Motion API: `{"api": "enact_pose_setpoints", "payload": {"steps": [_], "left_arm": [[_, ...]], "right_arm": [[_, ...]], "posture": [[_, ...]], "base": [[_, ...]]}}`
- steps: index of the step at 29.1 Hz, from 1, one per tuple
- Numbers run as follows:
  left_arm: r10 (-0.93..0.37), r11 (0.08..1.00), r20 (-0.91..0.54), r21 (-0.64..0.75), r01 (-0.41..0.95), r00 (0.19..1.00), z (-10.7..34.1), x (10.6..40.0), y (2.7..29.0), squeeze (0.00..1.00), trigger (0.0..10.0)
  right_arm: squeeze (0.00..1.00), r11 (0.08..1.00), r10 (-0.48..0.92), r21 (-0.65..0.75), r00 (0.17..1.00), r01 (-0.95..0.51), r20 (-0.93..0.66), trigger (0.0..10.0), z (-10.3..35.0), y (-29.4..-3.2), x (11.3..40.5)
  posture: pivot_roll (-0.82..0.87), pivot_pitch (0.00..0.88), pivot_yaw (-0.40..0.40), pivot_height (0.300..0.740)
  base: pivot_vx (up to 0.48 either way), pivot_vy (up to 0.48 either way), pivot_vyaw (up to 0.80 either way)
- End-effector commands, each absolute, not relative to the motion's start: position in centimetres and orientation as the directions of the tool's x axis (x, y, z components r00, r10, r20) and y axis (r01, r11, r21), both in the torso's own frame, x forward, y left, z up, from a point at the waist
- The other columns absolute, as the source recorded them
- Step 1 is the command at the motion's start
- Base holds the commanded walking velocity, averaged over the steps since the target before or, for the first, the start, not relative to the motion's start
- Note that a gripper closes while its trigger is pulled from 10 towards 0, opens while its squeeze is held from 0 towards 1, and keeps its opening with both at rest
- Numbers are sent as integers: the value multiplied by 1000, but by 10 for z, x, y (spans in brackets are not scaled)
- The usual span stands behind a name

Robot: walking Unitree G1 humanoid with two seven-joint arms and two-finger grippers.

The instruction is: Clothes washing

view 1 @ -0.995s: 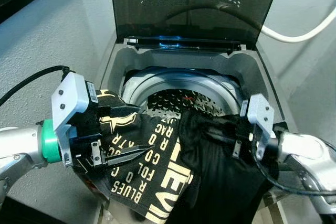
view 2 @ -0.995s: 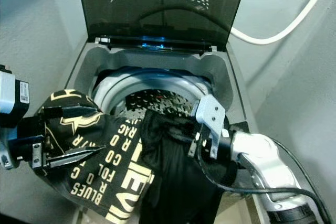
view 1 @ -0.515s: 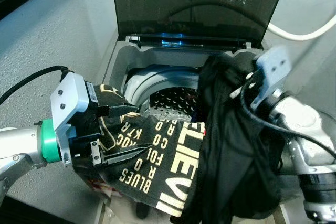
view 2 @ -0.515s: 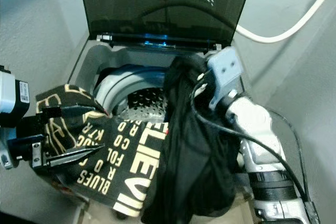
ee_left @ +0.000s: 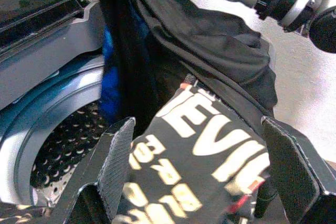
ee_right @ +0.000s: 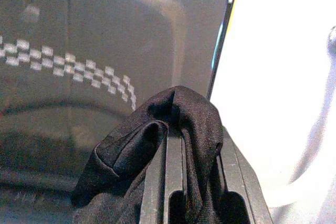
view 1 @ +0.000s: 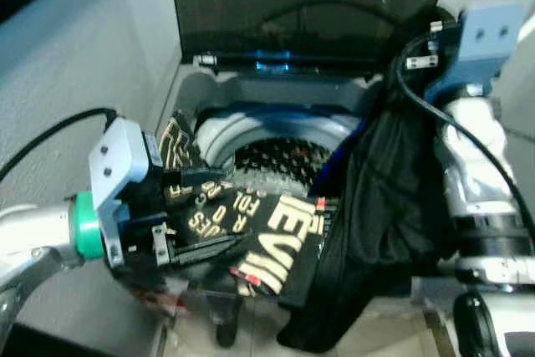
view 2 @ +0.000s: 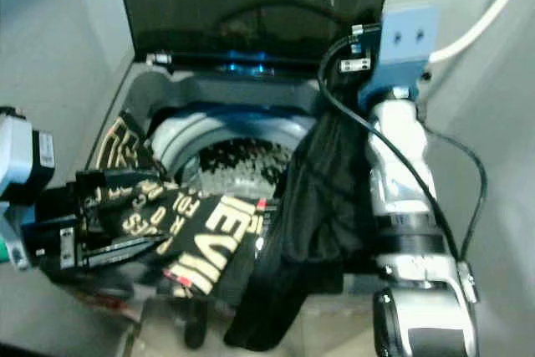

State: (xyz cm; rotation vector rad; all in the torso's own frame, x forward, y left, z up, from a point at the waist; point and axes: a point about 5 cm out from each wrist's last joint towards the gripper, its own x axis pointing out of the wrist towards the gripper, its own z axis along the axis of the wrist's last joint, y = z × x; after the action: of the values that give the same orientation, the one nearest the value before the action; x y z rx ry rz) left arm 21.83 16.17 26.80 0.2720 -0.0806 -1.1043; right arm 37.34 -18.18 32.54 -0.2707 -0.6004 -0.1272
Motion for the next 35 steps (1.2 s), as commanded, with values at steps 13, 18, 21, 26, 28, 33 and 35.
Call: {"api": "enact_pose_setpoints", "payload": {"steps": [13,18,21,26,28,33,35], "left_arm": [[-895,413,-66,251,875,442,263,219,158,0,10000],[-896,411,-66,250,877,439,263,220,157,0,10000],[-896,411,-65,250,877,438,262,221,157,0,10000],[-895,413,-64,249,876,441,262,220,157,0,10000],[-895,415,-64,248,875,442,262,220,157,0,10000],[-893,420,-61,246,873,447,261,220,157,0,10000],[-889,429,-55,246,869,454,261,221,156,0,10000]], "right_arm": [[1000,771,549,-554,769,-315,327,10000,269,-133,353],[1000,688,702,-511,650,-516,289,10000,270,-129,334],[1000,679,715,-500,638,-538,284,10000,273,-134,332],[0,682,712,-497,642,-537,284,10000,282,-156,329],[0,676,716,-499,643,-543,271,10000,283,-165,326],[0,711,689,-458,658,-533,304,10000,286,-180,322],[0,739,664,-422,671,-525,330,10000,287,-181,321]], "posture": [[128,57,69,740],[125,57,71,740],[127,58,70,740],[131,64,65,740],[131,64,65,740],[129,66,62,740],[129,66,62,740]], "base": [[0,0,0],[0,0,0],[0,0,0],[0,0,0],[0,0,0],[0,0,0],[0,0,0]]}}
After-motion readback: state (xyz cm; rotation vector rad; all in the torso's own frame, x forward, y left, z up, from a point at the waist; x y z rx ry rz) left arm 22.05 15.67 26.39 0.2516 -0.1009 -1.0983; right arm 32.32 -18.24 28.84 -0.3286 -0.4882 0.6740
